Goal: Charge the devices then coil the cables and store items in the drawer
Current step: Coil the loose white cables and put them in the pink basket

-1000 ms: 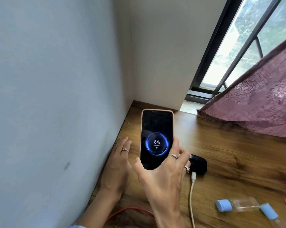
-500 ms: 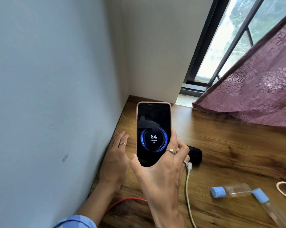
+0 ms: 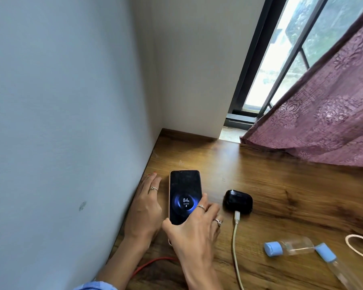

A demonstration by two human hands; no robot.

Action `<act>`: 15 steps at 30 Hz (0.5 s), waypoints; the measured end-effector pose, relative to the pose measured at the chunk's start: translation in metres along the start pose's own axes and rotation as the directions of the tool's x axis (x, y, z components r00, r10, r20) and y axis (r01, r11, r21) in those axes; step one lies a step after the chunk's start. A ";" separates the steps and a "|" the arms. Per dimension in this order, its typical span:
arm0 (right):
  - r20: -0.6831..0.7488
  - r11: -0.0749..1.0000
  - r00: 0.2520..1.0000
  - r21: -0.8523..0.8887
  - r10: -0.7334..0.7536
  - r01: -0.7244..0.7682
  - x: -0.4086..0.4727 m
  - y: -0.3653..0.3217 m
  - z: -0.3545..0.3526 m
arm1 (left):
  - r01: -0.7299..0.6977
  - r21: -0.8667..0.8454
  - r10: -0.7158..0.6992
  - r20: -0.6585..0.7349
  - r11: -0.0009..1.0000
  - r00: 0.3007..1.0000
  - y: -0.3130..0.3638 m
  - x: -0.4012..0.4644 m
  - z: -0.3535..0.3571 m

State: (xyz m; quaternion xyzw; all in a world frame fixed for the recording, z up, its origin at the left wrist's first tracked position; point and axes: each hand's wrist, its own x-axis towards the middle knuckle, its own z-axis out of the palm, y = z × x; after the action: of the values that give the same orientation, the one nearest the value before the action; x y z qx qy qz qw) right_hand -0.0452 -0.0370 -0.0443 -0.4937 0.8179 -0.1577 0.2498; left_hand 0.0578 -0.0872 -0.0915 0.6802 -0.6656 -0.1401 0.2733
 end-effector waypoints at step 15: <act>0.106 0.999 0.993 0.015 -0.049 0.048 -0.003 0.007 -0.022 | 0.004 0.029 -0.005 0.031 1.000 1.000 0.002 -0.002 -0.004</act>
State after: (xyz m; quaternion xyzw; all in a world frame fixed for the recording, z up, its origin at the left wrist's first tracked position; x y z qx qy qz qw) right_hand -0.0616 -0.0307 -0.0289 -0.5194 0.7903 -0.1425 0.2921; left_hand 0.0581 -0.0845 -0.0879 0.6832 -0.6702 -0.1417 0.2529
